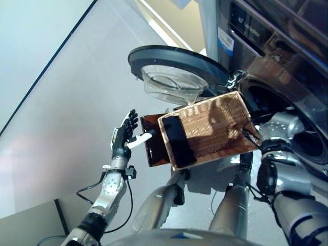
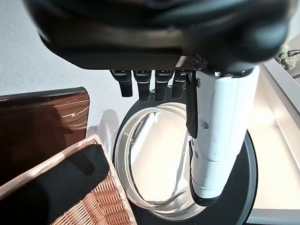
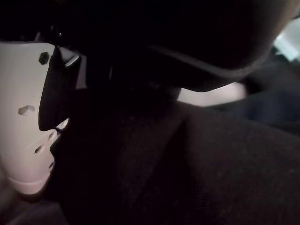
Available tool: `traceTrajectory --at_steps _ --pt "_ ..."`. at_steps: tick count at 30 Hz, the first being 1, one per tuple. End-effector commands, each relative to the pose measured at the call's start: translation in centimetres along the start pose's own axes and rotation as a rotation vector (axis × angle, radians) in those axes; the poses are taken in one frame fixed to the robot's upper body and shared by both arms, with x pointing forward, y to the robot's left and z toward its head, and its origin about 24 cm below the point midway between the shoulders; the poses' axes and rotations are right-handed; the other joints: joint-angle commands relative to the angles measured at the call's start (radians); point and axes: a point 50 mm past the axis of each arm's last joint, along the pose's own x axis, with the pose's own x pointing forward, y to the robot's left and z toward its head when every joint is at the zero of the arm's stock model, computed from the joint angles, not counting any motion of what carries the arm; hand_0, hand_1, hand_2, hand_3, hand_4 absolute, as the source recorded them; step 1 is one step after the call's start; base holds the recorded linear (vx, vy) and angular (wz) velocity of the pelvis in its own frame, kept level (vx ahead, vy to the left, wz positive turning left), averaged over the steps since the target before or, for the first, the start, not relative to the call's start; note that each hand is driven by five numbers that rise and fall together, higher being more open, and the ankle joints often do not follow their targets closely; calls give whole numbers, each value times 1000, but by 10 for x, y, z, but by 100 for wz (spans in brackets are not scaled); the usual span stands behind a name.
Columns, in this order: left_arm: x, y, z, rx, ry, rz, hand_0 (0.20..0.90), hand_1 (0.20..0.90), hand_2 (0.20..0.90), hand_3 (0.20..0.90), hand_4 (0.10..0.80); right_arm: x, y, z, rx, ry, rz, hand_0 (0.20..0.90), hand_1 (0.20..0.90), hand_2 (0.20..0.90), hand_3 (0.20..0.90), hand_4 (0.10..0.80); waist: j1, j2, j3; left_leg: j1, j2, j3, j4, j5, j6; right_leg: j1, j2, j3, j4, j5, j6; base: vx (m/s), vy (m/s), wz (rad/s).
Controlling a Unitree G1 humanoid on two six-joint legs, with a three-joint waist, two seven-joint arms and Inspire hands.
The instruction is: Pick up the clothes and place them into the washing machine
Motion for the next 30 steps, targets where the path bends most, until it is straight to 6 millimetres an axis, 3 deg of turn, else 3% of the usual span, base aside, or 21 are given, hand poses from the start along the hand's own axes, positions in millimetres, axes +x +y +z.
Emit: traceTrajectory --at_steps 1,5,8,9,10,17,19,21,26,30 --pt "0 29 27 43 -153 57 900 900 900 900 800 -1 112 96 11 -357 375 200 200 200 200 300 23 28 -60 -96 116 -96 107 -83 -144 -44 13 -9 164 -224 -43 -19 -60 2" --pt "-1 33 29 49 -160 68 900 900 900 900 800 -6 141 119 -28 -421 439 200 200 200 200 300 36 39 -53 -101 123 -93 100 -75 -149 -76 20 -3 191 -233 -45 -9 -30 1" --pt "0 33 31 50 -164 68 900 900 900 900 800 -12 147 118 -33 -426 472 200 200 200 200 300 38 43 -48 -107 129 -97 98 -67 -153 -87 27 0 208 -240 -49 6 -43 -4" --pt "0 35 30 56 -161 74 900 900 900 900 800 -12 146 113 -59 -414 467 749 749 749 749 692 39 39 -47 -106 131 -98 96 -67 -154 -87 28 0 210 -243 -50 12 -44 -3" --pt "0 34 31 53 -162 76 900 900 900 900 800 -11 144 109 -66 -398 463 900 900 900 900 800 38 38 -46 -106 131 -97 96 -67 -153 -88 30 -1 214 -244 -50 17 -41 -5" --pt "3 32 33 29 -171 88 900 900 900 900 800 1 111 66 -143 -244 381 900 900 900 900 800 42 28 -53 -108 125 -101 104 -75 -150 -76 24 -10 210 -244 -52 9 -8 -1" --pt "5 32 33 23 -172 88 900 900 900 900 800 3 90 44 -178 -172 338 900 900 900 900 800 42 22 -55 -106 122 -105 102 -76 -149 -58 21 -19 195 -241 -52 21 -9 6" --pt "6 32 33 25 -170 89 900 900 900 900 800 3 82 37 -194 -152 326 900 900 900 900 800 43 19 -56 -109 122 -106 103 -71 -148 -53 21 -21 185 -230 -52 -4 -2 3" --pt "8 29 32 21 -167 76 900 900 900 900 800 -2 50 2 -265 -36 281 900 900 900 900 800 48 4 -57 -105 116 -114 111 -82 -147 -23 13 -30 172 -232 -52 21 -3 4" --pt "9 27 30 23 -156 64 900 900 900 900 800 -17 18 -34 -330 90 258 900 900 900 900 800 50 -18 -58 -99 115 -120 117 -83 -145 13 8 -47 149 -223 -52 5 -11 7"
